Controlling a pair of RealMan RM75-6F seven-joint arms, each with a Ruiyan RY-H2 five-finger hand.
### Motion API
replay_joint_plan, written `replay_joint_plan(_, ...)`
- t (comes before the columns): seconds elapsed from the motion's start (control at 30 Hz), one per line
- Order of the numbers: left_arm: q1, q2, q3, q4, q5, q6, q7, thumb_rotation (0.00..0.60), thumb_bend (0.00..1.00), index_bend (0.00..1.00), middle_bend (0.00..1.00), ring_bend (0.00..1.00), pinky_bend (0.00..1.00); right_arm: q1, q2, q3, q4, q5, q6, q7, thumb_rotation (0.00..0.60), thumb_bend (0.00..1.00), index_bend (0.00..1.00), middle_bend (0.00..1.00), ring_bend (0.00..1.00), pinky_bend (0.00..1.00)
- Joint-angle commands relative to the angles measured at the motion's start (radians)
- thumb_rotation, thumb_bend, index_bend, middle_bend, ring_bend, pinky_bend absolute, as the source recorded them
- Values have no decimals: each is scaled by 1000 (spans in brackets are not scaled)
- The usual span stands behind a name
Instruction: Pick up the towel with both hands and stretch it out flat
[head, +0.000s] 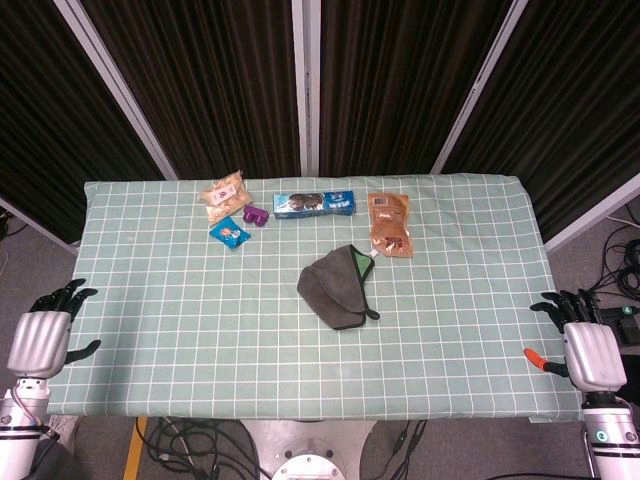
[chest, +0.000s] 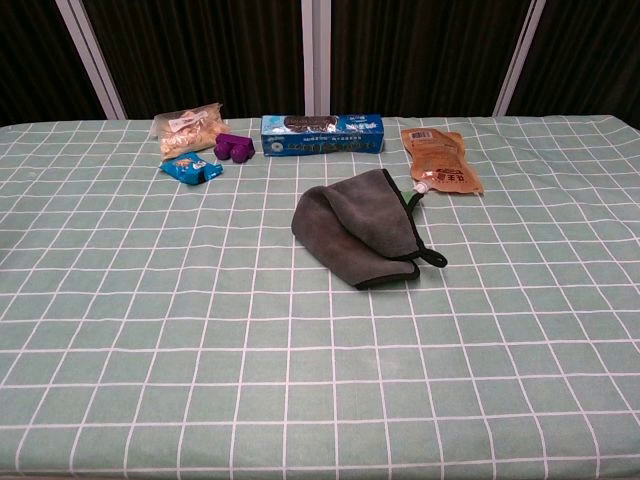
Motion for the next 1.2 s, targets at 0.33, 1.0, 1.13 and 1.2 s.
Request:
replay_joint_plan(0.33,0,-4,2,5,6,5,-9,600,22,302,261,266,305,27,9,-8,-8,-46,-23,4,600,21,340,193,114,0)
replay_joint_plan(1.0,16,17,4,3,-1,21,-29,600,22,303,262,266,305,449,-336,46,297,-126,-459,-4,600,0,385,165,76,0)
replay_joint_plan(1.13,20,21,4,7,-5,21,-38,600,23,303,261,266,305,514,-458,43,444,-148,-481,18,600,0,384,166,70,0)
replay_joint_plan(1.2,21,22,4,10,-7,21,-42,600,23,303,261,266,305,537,-506,39,507,-158,-483,33,600,0,384,164,64,0)
